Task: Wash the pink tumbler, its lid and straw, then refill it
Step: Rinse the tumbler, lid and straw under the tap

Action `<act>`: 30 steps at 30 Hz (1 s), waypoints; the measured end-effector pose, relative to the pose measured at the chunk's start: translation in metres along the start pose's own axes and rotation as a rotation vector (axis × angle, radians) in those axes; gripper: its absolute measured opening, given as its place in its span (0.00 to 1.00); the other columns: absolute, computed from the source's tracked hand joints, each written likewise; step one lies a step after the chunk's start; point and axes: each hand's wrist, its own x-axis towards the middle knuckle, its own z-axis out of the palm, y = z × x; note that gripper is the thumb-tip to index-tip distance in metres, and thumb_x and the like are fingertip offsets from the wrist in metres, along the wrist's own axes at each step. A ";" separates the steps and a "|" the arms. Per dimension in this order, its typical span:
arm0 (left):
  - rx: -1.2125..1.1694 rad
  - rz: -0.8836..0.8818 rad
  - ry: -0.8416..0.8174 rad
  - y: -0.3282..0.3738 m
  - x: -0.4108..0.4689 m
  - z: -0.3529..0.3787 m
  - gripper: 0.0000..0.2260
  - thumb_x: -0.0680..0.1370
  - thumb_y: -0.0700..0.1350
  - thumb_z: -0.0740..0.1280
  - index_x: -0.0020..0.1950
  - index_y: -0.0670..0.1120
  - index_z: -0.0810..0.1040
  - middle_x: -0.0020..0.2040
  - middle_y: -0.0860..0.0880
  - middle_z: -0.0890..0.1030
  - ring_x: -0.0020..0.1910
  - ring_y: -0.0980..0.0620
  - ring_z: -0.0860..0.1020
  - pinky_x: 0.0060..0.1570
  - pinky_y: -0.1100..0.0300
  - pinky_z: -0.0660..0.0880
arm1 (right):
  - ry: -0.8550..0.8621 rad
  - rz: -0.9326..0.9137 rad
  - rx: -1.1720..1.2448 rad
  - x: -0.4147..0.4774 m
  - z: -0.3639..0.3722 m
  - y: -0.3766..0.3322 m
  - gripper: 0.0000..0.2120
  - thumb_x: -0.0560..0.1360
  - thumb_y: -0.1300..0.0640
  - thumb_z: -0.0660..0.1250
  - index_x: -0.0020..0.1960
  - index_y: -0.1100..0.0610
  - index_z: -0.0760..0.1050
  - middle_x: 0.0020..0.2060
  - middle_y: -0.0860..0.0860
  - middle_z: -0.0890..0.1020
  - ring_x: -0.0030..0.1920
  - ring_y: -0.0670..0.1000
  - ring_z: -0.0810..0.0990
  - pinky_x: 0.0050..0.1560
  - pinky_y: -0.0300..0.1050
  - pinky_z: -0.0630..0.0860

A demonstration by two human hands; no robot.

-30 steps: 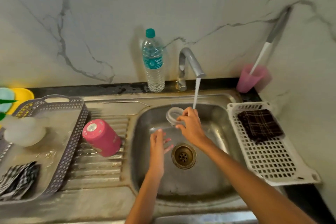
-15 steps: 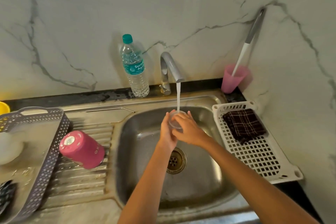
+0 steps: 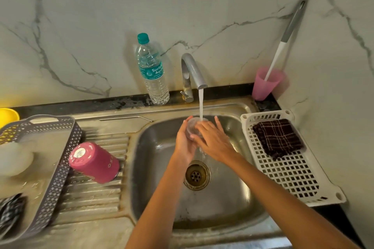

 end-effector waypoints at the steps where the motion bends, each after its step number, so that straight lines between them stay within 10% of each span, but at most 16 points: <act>1: -0.005 -0.005 0.010 0.001 0.001 -0.001 0.17 0.84 0.53 0.55 0.66 0.47 0.75 0.51 0.42 0.83 0.45 0.47 0.83 0.45 0.52 0.80 | 0.037 0.023 0.093 -0.002 -0.002 -0.001 0.17 0.81 0.45 0.54 0.56 0.54 0.75 0.53 0.46 0.78 0.56 0.43 0.75 0.73 0.53 0.60; 5: 0.145 -0.038 0.076 -0.005 -0.002 -0.011 0.20 0.83 0.59 0.54 0.64 0.50 0.75 0.59 0.45 0.80 0.55 0.45 0.81 0.55 0.46 0.79 | 0.122 0.394 0.711 0.003 -0.017 -0.015 0.12 0.83 0.54 0.57 0.53 0.58 0.77 0.41 0.47 0.78 0.41 0.42 0.77 0.44 0.38 0.71; 10: 0.270 -0.056 0.068 -0.011 -0.006 -0.011 0.24 0.81 0.61 0.59 0.68 0.46 0.75 0.61 0.44 0.81 0.59 0.48 0.80 0.53 0.56 0.77 | -0.061 1.072 1.215 0.031 -0.017 -0.009 0.23 0.80 0.39 0.57 0.57 0.57 0.76 0.50 0.55 0.82 0.51 0.55 0.80 0.49 0.48 0.77; 17: 0.236 -0.037 0.013 -0.002 -0.003 -0.008 0.29 0.81 0.63 0.55 0.66 0.41 0.78 0.61 0.40 0.81 0.61 0.44 0.80 0.60 0.50 0.75 | -0.116 0.787 1.559 0.023 0.001 0.008 0.20 0.80 0.51 0.63 0.64 0.64 0.75 0.57 0.62 0.80 0.56 0.58 0.79 0.59 0.53 0.75; 23: 0.256 -0.068 0.011 -0.009 -0.012 0.007 0.21 0.83 0.55 0.57 0.63 0.40 0.79 0.53 0.42 0.83 0.50 0.48 0.82 0.49 0.55 0.77 | 0.002 1.077 1.113 0.026 0.005 0.004 0.23 0.78 0.38 0.59 0.57 0.57 0.76 0.49 0.54 0.81 0.52 0.53 0.80 0.45 0.46 0.77; 27: 0.122 -0.038 0.151 -0.013 -0.005 0.010 0.25 0.83 0.58 0.56 0.68 0.40 0.76 0.63 0.40 0.79 0.60 0.45 0.79 0.59 0.51 0.75 | -0.084 0.895 1.490 0.021 0.002 0.010 0.15 0.81 0.55 0.62 0.64 0.60 0.75 0.58 0.58 0.81 0.56 0.54 0.80 0.58 0.50 0.76; 30: 0.121 -0.040 0.186 -0.013 -0.003 0.013 0.25 0.83 0.58 0.55 0.65 0.40 0.77 0.60 0.40 0.81 0.57 0.45 0.80 0.55 0.52 0.77 | -0.054 0.852 1.322 0.021 0.004 0.005 0.12 0.78 0.58 0.65 0.62 0.54 0.73 0.58 0.57 0.80 0.57 0.55 0.80 0.59 0.53 0.77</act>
